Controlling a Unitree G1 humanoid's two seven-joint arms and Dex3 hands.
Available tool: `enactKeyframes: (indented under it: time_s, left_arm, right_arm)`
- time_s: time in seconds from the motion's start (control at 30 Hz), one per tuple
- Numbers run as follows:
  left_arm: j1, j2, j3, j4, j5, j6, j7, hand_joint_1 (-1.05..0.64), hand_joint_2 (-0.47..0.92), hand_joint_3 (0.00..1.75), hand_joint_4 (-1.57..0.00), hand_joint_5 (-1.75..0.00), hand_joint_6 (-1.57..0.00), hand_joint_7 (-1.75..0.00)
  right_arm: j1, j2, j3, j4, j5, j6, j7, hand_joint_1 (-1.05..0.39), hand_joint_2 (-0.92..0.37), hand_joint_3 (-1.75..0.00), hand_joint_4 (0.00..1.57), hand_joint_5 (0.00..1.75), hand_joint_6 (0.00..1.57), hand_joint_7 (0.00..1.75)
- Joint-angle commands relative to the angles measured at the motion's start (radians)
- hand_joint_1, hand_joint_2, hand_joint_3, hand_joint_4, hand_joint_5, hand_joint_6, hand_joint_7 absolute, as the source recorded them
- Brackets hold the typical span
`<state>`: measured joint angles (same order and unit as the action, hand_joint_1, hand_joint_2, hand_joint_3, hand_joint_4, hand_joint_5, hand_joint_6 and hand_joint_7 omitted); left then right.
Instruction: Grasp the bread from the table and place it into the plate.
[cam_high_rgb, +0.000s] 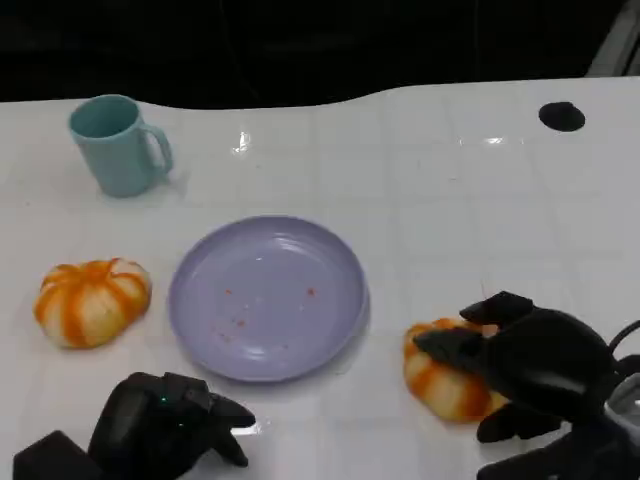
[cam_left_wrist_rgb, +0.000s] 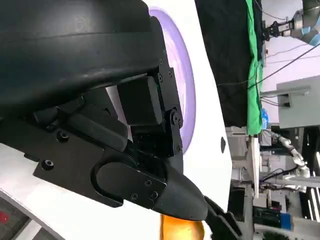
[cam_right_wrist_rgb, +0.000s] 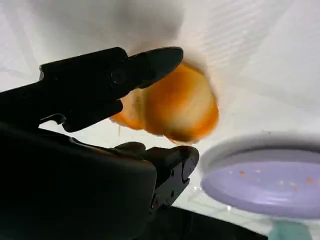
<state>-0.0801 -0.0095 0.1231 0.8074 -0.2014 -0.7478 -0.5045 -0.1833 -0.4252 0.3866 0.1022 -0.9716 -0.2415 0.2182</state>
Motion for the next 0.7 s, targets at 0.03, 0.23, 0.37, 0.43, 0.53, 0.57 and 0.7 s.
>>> enactKeyframes:
  time_s: [0.03, 0.23, 0.37, 0.43, 0.53, 0.57, 0.7]
  left_arm:
    - [0.017, 0.013, 0.003, -0.024, -0.005, 0.016, 0.009, -1.05, 0.92, 0.06, -1.36, -0.92, -1.57, -0.24]
    - [0.017, 0.012, 0.002, -0.024, -0.01, 0.012, 0.001, -1.05, 0.92, 0.05, -1.35, -0.92, -1.57, -0.23]
    - [0.015, 0.01, 0.001, -0.018, -0.007, 0.0, 0.001, -1.05, 0.92, 0.06, -1.35, -0.92, -1.57, -0.22]
    - [0.014, 0.01, 0.0, -0.016, -0.003, -0.005, 0.005, -1.05, 0.92, 0.06, -1.35, -0.92, -1.57, -0.22]
    - [0.013, 0.009, 0.001, -0.01, -0.004, -0.009, 0.002, -1.05, 0.92, 0.06, -1.35, -0.92, -1.57, -0.22]
    - [0.011, 0.01, 0.001, -0.006, -0.004, -0.01, 0.002, -1.05, 0.92, 0.07, -1.35, -0.92, -1.57, -0.22]
    - [0.009, 0.011, 0.001, -0.005, 0.001, -0.003, 0.011, -1.05, 0.92, 0.07, -1.35, -0.92, -1.57, -0.22]
  right_arm:
    - [-0.044, -0.004, 0.038, 0.083, -0.015, 0.036, -0.024, -0.63, -0.92, -0.04, 0.06, 0.33, 0.29, 0.01]
    - [-0.081, 0.001, 0.062, 0.182, 0.036, -0.001, -0.116, -0.44, -0.92, -0.2, 0.6, 0.72, 0.73, 0.15]
    - [-0.09, 0.022, 0.063, 0.265, 0.08, -0.075, -0.284, -0.32, -0.88, -0.5, 0.89, 1.61, 0.98, 0.86]
    - [-0.098, 0.025, 0.071, 0.292, 0.085, -0.093, -0.328, -0.31, -0.79, -0.7, 0.88, 1.72, 0.82, 1.31]
    - [-0.114, 0.032, 0.079, 0.326, 0.087, -0.112, -0.389, -0.3, -0.74, -0.83, 0.85, 1.74, 0.7, 1.57]
    - [-0.121, 0.036, 0.079, 0.337, 0.089, -0.121, -0.412, -0.3, -0.72, -0.86, 0.84, 1.74, 0.65, 1.65]
    - [-0.145, 0.053, 0.078, 0.381, 0.089, -0.134, -0.495, -0.3, -0.66, -0.94, 0.85, 1.75, 0.71, 1.47]
